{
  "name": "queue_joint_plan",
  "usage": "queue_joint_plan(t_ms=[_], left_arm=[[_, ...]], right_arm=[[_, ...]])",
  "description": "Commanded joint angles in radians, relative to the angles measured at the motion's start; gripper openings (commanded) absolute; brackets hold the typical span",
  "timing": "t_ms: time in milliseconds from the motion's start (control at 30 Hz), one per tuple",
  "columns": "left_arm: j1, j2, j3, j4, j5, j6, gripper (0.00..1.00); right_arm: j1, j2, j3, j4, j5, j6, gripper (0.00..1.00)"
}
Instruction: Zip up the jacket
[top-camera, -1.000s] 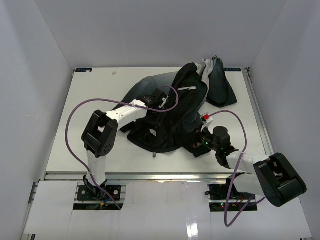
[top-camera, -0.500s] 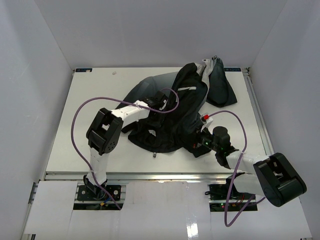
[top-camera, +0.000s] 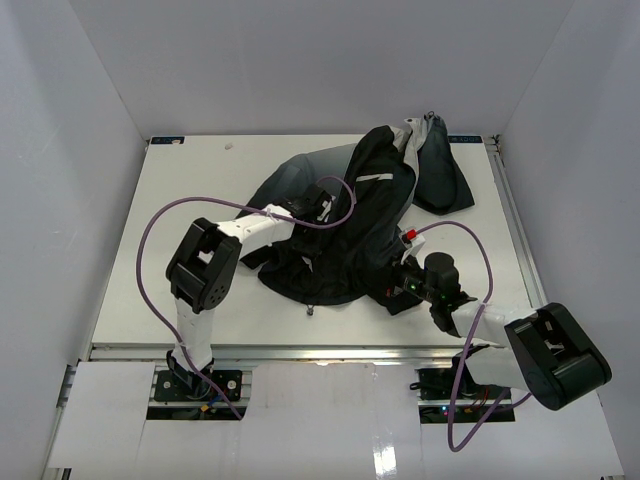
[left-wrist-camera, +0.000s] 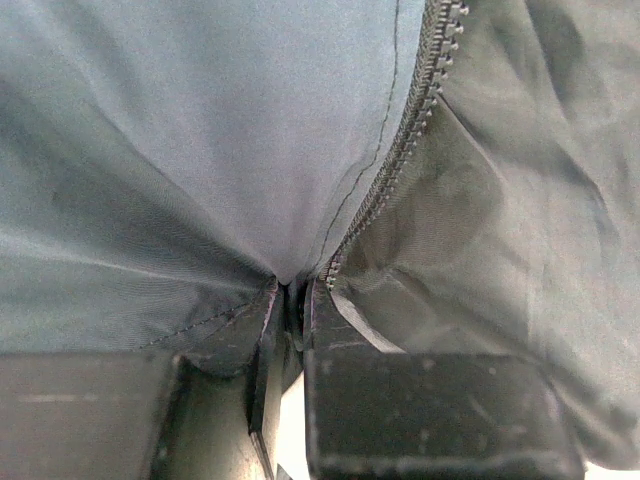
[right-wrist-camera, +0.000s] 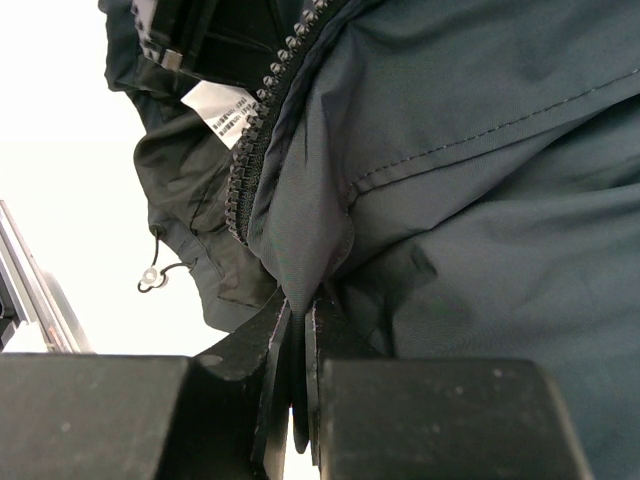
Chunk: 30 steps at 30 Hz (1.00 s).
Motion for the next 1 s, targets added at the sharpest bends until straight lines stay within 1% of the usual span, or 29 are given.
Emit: queue_joint_plan(t_ms=[0, 33, 67, 100, 167, 200, 267, 300, 333, 367, 433, 467, 633, 767, 900, 967], left_arm=[[-0.001, -0.056, -0.02, 0.027, 0.103, -0.014, 0.3], [-0.001, -0.057, -0.019, 0.029, 0.101, -0.016, 0.28], [-0.001, -0.058, -0.021, 0.033, 0.102, -0.017, 0.17], [0.001, -0.06, -0.024, 0.039, 0.114, -0.016, 0.0], [0.004, -0.063, -0.032, 0.049, 0.134, -0.016, 0.0], [0.004, -0.063, -0.033, 0.049, 0.139, -0.016, 0.04], [0.004, -0.065, -0.035, 0.05, 0.135, -0.017, 0.23], [0.004, -0.068, -0.037, 0.054, 0.133, -0.017, 0.3], [0.004, -0.073, -0.043, 0.061, 0.135, -0.017, 0.31], [0.004, -0.075, -0.045, 0.066, 0.141, -0.017, 0.24], [0.005, -0.078, -0.046, 0.074, 0.156, -0.017, 0.03], [0.005, -0.078, -0.045, 0.076, 0.159, -0.019, 0.0], [0.005, -0.082, -0.034, 0.077, 0.149, -0.028, 0.0], [0.01, -0.124, -0.043, 0.1, 0.14, -0.048, 0.0], [0.01, -0.183, -0.077, 0.159, 0.185, -0.051, 0.0], [0.015, -0.201, -0.094, 0.185, 0.218, -0.049, 0.11]], right_arm=[[-0.002, 0.015, 0.034, 0.02, 0.0, -0.007, 0.08], [-0.002, 0.014, 0.032, 0.02, 0.002, -0.007, 0.08], [-0.002, 0.012, 0.03, 0.02, 0.003, -0.007, 0.08], [-0.002, 0.009, 0.026, 0.023, 0.003, -0.006, 0.08], [-0.002, 0.006, 0.025, 0.021, 0.004, -0.007, 0.08], [-0.002, 0.006, 0.025, 0.019, 0.004, -0.007, 0.08], [-0.001, 0.007, 0.027, 0.018, 0.002, -0.008, 0.08], [-0.001, 0.008, 0.028, 0.018, 0.001, -0.008, 0.08], [-0.002, 0.009, 0.029, 0.019, -0.001, -0.01, 0.08], [-0.002, 0.009, 0.029, 0.02, -0.001, -0.011, 0.08], [-0.002, 0.008, 0.028, 0.02, 0.001, -0.012, 0.08], [-0.002, 0.008, 0.028, 0.02, 0.0, -0.011, 0.08], [-0.001, 0.006, 0.029, 0.02, 0.0, -0.01, 0.08], [-0.001, 0.033, 0.043, 0.019, -0.008, -0.015, 0.08], [-0.001, 0.054, 0.056, 0.015, -0.016, -0.017, 0.08], [0.003, 0.056, 0.057, 0.015, -0.011, -0.017, 0.08]])
